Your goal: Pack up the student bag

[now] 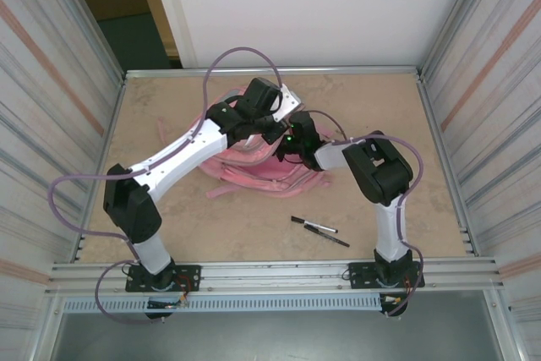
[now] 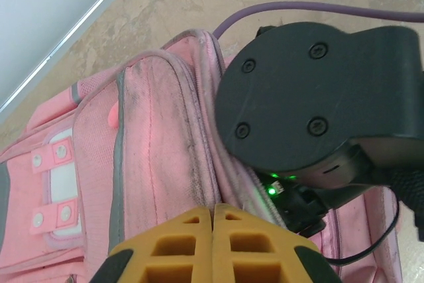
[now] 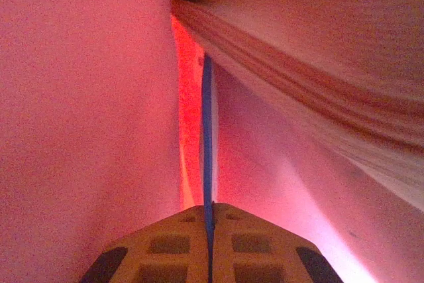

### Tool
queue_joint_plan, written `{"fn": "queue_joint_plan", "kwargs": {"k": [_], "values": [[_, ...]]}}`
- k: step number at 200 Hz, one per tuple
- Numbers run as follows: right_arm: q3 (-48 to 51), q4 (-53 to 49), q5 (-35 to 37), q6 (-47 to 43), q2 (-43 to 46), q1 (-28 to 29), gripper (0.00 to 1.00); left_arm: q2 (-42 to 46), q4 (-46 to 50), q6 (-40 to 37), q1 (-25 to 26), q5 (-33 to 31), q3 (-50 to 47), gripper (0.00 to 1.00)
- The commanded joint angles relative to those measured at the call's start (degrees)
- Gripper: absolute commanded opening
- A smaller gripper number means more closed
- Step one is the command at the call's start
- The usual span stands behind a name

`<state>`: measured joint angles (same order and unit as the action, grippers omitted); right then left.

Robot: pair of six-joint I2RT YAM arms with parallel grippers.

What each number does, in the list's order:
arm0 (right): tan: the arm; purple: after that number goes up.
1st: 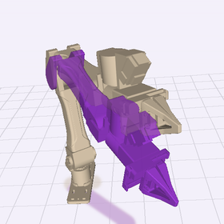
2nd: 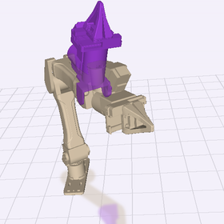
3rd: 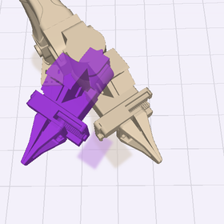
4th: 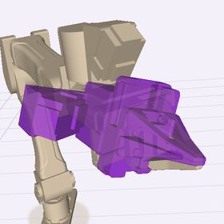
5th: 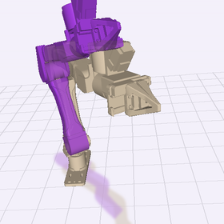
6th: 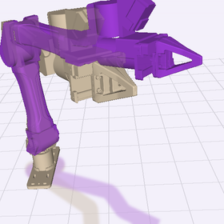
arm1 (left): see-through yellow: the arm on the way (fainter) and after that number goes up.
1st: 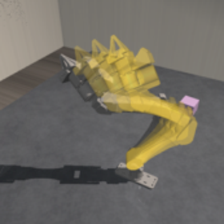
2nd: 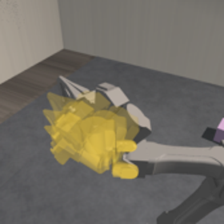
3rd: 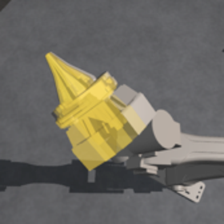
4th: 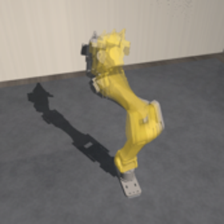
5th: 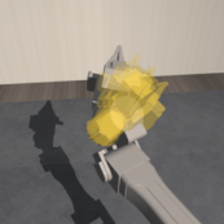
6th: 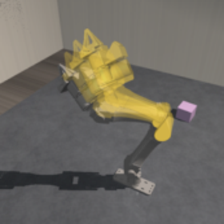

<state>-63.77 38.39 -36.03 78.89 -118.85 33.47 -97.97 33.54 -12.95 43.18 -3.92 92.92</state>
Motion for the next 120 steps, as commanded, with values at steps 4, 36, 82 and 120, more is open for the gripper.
{"fn": "queue_joint_plan", "kwargs": {"k": [4,36,82,120], "values": [[-3.85,-1.83,2.3,1.4,-3.66,2.11,0.11,5.16,-3.78,2.44,0.7,5.69,-0.29,0.0],[-3.75,-5.79,3.78,0.59,-2.84,2.0,0.21,4.99,-4.49,1.88,0.38,4.05,-1.9,0.0],[3.03,-14.33,3.53,-4.15,7.44,-0.69,0.39,5.31,-5.4,3.02,-1.43,2.48,-5.37,0.0],[8.63,-24.32,1.3,-13.53,18.68,-4.89,0.42,6.29,-7.48,4.9,-1.62,1.93,-9.95,0.0]]}}
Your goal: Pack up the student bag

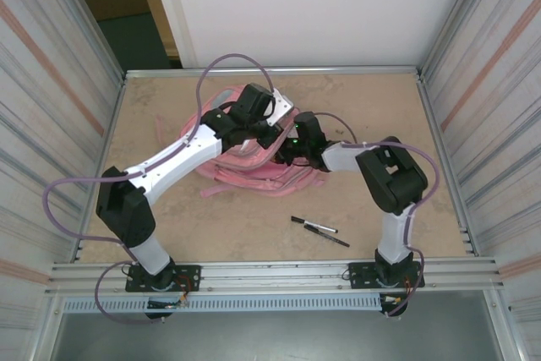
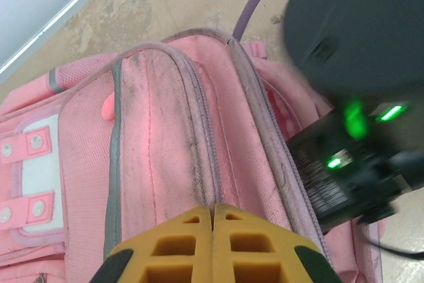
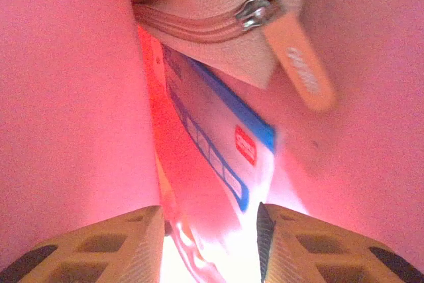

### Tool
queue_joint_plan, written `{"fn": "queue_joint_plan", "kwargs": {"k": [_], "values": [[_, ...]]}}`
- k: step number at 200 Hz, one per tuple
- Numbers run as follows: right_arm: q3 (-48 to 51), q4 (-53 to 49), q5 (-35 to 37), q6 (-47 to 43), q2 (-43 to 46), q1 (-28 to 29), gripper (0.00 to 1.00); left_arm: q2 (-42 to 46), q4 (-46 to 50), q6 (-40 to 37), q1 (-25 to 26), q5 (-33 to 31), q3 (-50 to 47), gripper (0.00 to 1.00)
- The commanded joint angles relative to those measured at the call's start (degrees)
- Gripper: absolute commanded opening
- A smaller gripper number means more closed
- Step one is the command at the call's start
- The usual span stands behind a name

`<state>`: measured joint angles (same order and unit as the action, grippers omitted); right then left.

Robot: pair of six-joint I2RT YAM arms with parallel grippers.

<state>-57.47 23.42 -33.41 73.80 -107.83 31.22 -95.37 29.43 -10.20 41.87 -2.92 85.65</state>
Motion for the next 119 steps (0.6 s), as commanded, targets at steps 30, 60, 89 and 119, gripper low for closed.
{"fn": "queue_joint_plan", "kwargs": {"k": [30,60,89,119], "values": [[6.44,-22.14,2.11,-15.87,17.56,-6.74,0.43,3.21,-6.64,7.43,-0.32,5.9,-6.13,0.0],[11.04,-33.67,9.88,-22.33,27.77,-11.47,0.46,2.87,-9.26,12.16,-0.31,8.84,-10.02,0.0],[12.29,-42.73,18.06,-28.82,36.39,-14.61,0.46,5.02,-9.11,16.85,-1.51,18.35,-13.67,0.45],[7.71,-45.84,24.77,-43.65,43.46,-7.81,0.42,14.19,-9.02,30.01,-9.08,28.89,-22.55,0.59]]}}
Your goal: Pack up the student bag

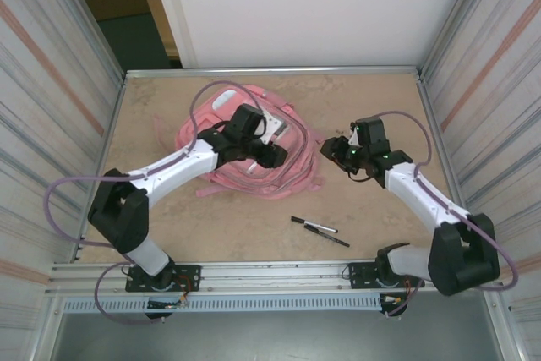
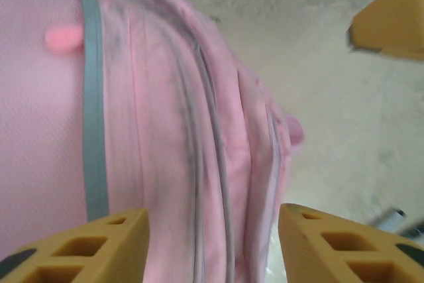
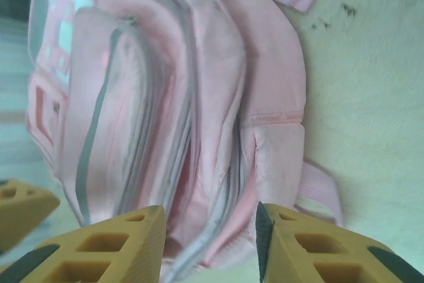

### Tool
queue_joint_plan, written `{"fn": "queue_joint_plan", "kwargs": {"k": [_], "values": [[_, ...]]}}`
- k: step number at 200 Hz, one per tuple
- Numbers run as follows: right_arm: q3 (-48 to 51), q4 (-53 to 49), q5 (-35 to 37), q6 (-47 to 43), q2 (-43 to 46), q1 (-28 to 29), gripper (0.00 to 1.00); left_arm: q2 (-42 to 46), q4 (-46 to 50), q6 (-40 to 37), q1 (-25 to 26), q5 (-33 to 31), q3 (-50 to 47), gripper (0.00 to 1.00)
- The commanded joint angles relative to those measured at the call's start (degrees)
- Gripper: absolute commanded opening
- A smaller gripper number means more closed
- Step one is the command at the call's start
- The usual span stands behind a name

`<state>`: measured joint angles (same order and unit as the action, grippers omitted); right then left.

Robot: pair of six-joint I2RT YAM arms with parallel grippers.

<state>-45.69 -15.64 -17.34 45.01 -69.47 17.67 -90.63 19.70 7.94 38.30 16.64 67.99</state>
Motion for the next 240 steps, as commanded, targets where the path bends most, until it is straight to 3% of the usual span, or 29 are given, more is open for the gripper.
{"fn": "queue_joint_plan", "kwargs": {"k": [1,31,38,40,44,46,59,84,118,160,186,198,212,240], "values": [[-4.24,-6.95,9.29,-15.35,5.21,6.21,0.42,9.87,1.09,11.98,-5.78,9.13,-5.11,0.59],[-10.12,-8.09,25.19,-26.32,4.47,20.95,0.51,20.07,14.22,16.93,-10.55,-3.29,-9.02,0.68],[-11.15,-7.49,28.42,-27.76,3.71,24.17,0.65,21.71,15.66,18.33,-12.64,-4.45,-10.38,0.68],[-11.34,-7.33,29.76,-28.13,3.44,25.11,0.72,22.03,16.12,18.9,-13.3,-4.61,-10.8,0.68],[-12.06,-6.97,32.97,-28.84,2.91,26.99,0.96,22.58,16.79,20.06,-14.71,-4.64,-11.53,0.68],[-12.41,-6.82,34.85,-29.02,2.6,27.64,1.0,22.82,16.97,20.68,-15.49,-4.57,-12.04,0.68],[-13.6,-4.86,45.09,-31.07,0.31,32.74,0.99,23.56,15.99,22.9,-20.21,-2.33,-15.46,0.68],[-16.94,-2.49,48.98,-33.52,-4.79,34.02,0.99,21.26,13.95,24.57,-26.67,-0.87,-19.34,0.68],[-23.21,-9.48,27.01,-29.68,-12.15,31.28,0.99,14.76,8.77,26.62,-28.17,-0.12,-20.11,0.68],[-22.56,-7.14,22.07,-27.28,-20.25,33.96,0.97,5.57,1.79,30.14,-28.33,1.38,-20.09,0.66],[-21.42,-3.77,19.65,-31.21,-25.0,35.01,0.88,2.71,-1.21,32.37,-28.29,2.18,-19.9,0.63],[-21.62,-2.8,19.1,-31.99,-27.42,34.56,0.82,2.54,-1.66,32.76,-28.2,2.14,-19.9,0.57],[-21.56,-1.37,20.29,-31.33,-29.99,33.02,0.74,2.85,-1.02,33.42,-28.15,1.75,-20.15,0.41],[-19.83,5.64,19.72,-30.25,-33.41,26.39,0.7,6.13,2.08,33.77,-27.22,1.99,-21.31,0.17]]}}
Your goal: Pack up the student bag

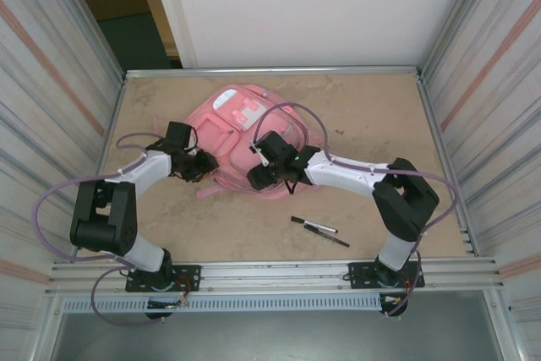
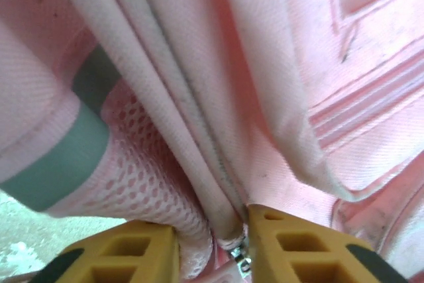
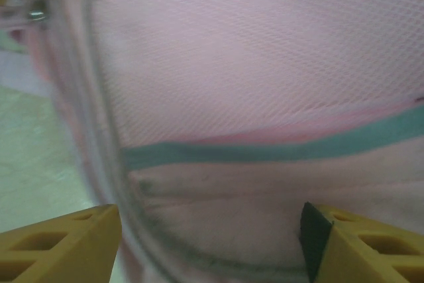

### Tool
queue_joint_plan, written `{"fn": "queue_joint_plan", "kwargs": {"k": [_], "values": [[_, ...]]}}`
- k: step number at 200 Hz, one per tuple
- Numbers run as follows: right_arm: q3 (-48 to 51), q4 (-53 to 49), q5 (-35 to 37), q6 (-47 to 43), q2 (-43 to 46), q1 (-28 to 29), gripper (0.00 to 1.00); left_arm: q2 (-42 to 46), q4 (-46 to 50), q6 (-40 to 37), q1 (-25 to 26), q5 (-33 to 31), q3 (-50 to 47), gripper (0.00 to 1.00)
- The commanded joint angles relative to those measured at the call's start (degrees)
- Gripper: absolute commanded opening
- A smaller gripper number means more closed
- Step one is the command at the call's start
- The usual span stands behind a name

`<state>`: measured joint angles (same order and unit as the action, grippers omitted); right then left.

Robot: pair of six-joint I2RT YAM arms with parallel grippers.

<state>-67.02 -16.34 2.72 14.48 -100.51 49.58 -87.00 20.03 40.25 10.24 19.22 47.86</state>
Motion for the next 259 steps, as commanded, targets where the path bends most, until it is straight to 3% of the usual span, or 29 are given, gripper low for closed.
{"fn": "queue_joint_plan", "kwargs": {"k": [1,32,68,86,101,127,152,174,200,232,259], "values": [[1.48,6.68,-0.43,0.28,-2.53,-5.66,0.7,2.7,1.89,1.48,0.93,-0.59,-1.23,0.16],[-1.94,12.9,-4.38,-0.86,-8.13,-9.68,0.68,8.96,3.61,3.44,4.93,0.44,-3.2,0.0],[-6.39,14.19,-0.55,-2.77,-11.04,-10.26,0.71,13.98,4.73,8.9,13.21,0.33,-4.13,0.0],[-5.45,14.01,0.49,-1.25,-7.48,-10.39,0.75,17.48,5.25,10.85,14.45,-0.78,-4.89,0.11],[-3.57,11.74,2.17,1.59,-2.75,-10.31,0.77,20.94,6.61,12.32,14.24,-3.39,-5.47,0.29],[0.79,5.72,3.2,3.44,5.38,-7.29,0.79,24.18,9.46,12.41,10.1,-7.09,-6.03,0.5],[4.83,1.67,5.07,2.42,10.91,0.24,0.78,22.87,6.04,12.63,5.27,-3.44,-8.57,0.51],[4.79,-1.13,3.0,7.05,11.03,5.69,0.77,18.85,3.79,13.43,4.66,-0.36,-8.79,0.53],[0.88,-2.85,-1.32,15.3,5.45,9.96,0.68,16.27,1.59,16.11,6.36,-5.17,-10.19,0.54],[-3.64,-4.89,3.22,23.05,-3.07,10.78,0.6,17.59,-1.62,17.96,6.22,-9.14,-11.58,0.53],[-7.53,-4.44,0.24,25.86,-6.9,8.58,0.56,18.02,-3.84,19.71,6.22,-8.22,-13.13,0.5]]}}
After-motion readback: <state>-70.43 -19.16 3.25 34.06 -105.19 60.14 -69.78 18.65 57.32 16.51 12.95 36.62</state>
